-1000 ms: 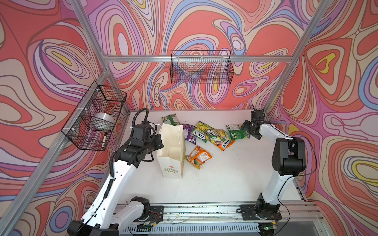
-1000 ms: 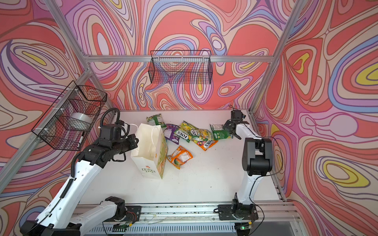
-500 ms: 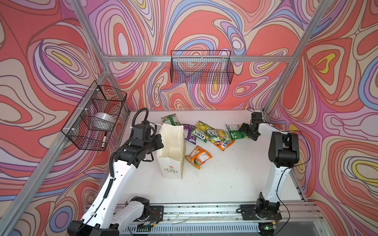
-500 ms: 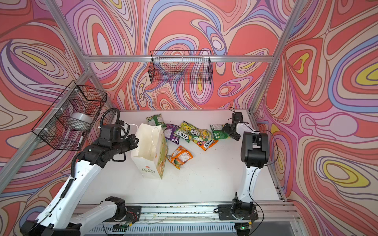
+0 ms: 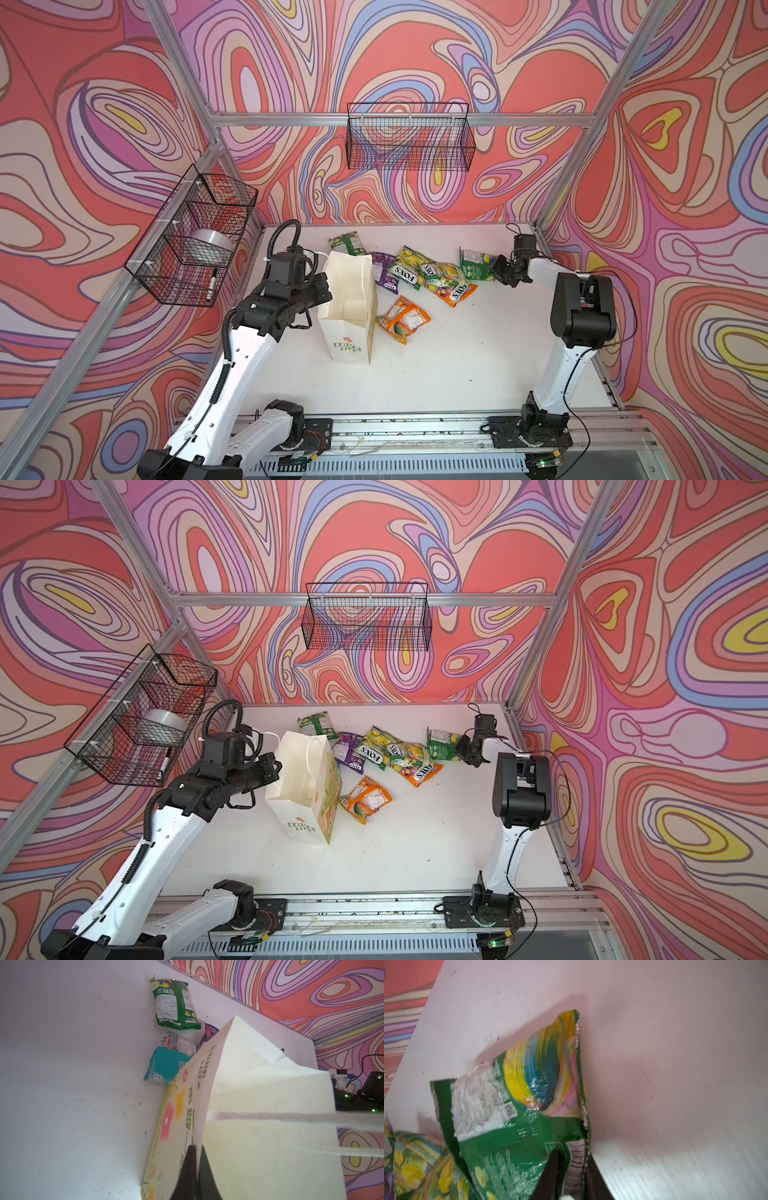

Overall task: Place the snacks into the paper bag
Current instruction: Pick up the snack from the top-right of the table.

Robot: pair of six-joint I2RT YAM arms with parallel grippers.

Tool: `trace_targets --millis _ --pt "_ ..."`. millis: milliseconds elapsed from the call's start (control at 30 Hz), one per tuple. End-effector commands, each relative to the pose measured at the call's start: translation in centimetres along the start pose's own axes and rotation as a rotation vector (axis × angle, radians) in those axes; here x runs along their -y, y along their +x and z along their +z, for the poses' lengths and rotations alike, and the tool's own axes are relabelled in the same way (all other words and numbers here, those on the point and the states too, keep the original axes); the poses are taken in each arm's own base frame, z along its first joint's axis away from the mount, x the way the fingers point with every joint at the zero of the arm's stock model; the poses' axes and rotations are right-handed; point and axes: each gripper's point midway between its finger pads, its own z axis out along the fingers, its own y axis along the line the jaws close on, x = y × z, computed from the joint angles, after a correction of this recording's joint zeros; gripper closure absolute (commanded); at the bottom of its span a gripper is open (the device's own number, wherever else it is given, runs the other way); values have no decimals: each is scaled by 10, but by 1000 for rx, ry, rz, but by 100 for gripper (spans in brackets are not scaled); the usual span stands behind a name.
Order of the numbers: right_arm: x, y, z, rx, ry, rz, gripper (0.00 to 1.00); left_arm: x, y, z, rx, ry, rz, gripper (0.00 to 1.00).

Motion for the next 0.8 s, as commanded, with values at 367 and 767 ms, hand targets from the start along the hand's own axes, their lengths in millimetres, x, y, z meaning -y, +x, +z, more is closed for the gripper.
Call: trace_targets --millis 367,767 --pt "-40 7 -105 109 -149 37 100 11 -8 -8 35 97 -13 100" --pt "-86 11 -200 219 -296 -16 100 16 -11 -21 71 141 -22 100"
